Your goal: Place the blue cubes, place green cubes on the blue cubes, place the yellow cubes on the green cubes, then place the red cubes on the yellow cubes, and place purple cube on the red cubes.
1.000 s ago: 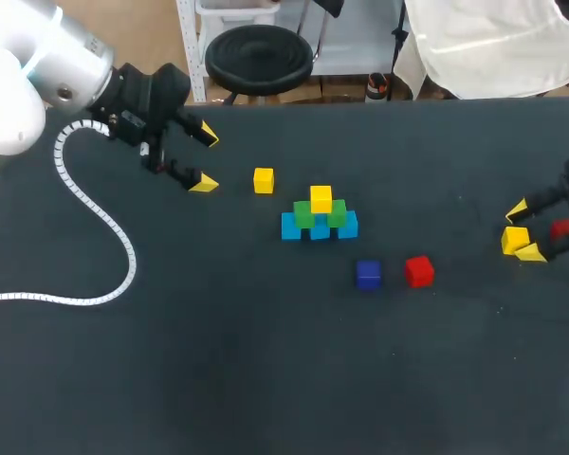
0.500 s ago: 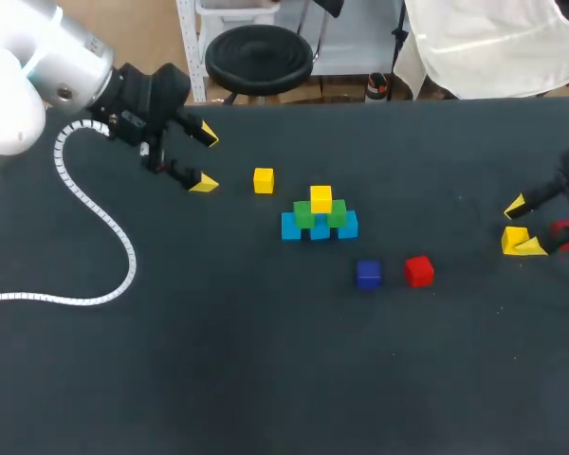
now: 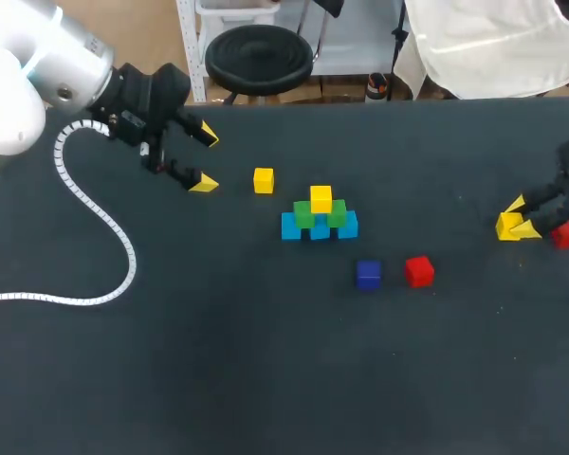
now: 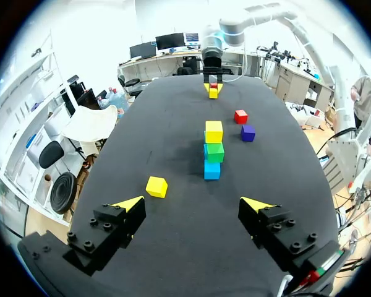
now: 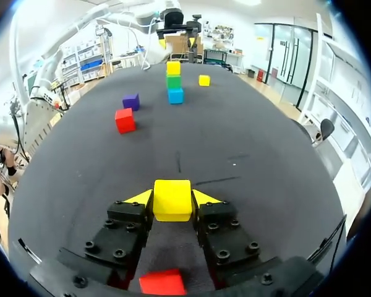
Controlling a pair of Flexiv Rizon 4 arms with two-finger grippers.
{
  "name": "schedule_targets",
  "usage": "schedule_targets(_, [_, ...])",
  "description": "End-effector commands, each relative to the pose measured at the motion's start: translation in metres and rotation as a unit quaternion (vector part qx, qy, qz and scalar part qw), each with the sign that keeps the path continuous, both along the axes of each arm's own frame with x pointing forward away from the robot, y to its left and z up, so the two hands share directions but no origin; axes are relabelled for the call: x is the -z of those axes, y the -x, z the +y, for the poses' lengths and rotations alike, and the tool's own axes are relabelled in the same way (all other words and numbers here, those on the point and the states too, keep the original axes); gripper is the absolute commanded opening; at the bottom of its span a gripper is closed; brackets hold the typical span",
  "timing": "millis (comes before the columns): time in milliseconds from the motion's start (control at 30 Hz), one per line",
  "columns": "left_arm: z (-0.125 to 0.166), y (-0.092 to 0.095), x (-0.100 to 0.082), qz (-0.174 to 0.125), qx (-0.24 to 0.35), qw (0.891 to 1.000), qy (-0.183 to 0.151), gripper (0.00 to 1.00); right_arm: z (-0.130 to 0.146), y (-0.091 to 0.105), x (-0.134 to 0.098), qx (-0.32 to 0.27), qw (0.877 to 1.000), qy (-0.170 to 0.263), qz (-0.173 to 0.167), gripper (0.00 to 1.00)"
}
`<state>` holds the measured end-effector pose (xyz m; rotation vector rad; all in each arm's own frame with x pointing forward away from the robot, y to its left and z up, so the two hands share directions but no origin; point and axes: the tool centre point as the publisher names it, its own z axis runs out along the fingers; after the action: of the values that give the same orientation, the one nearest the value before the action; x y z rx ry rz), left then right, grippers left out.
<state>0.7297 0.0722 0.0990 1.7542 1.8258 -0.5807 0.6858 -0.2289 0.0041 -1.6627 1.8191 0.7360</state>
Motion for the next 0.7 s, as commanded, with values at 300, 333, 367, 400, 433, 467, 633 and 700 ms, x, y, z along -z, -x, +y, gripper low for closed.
schedule_targets(300, [0.001, -0.001, 0.0, 0.0, 0.001, 1.0, 0.0, 1.0, 0.029, -0.01, -0.053, 0.041, 0.999, 0.013, -0.005, 0.0])
schedule_targets(333, [0.001, -0.001, 0.0, 0.0, 0.001, 1.0, 0.0, 1.0, 0.034, -0.011, -0.056, 0.04, 0.999, 0.014, -0.007, 0.0])
schedule_targets(367, [0.001, -0.001, 0.0, 0.0, 0.001, 1.0, 0.0, 1.0, 0.039, -0.013, -0.06, 0.036, 0.999, 0.013, -0.009, 0.0])
schedule_targets(400, [0.001, -0.001, 0.0, 0.0, 0.001, 1.0, 0.0, 1.0, 0.045, -0.014, -0.064, 0.03, 0.999, 0.011, -0.012, 0.0])
schedule_targets(433, [0.001, -0.001, 0.0, 0.0, 0.001, 1.0, 0.0, 1.0, 0.05, -0.015, -0.067, 0.025, 1.0, 0.012, -0.013, 0.0])
schedule_targets(467, [0.001, -0.001, 0.0, 0.0, 0.001, 1.0, 0.0, 1.0, 0.056, -0.016, -0.071, 0.02, 1.0, 0.011, -0.014, 0.0])
schedule_targets(633, [0.001, -0.001, 0.0, 0.0, 0.001, 1.0, 0.0, 1.0, 0.08, -0.016, -0.085, -0.014, 0.999, 0.009, -0.027, 0.0])
schedule_targets(700, [0.001, -0.001, 0.0, 0.0, 0.001, 1.0, 0.0, 1.0, 0.08, -0.016, -0.085, -0.014, 0.999, 0.009, -0.027, 0.0])
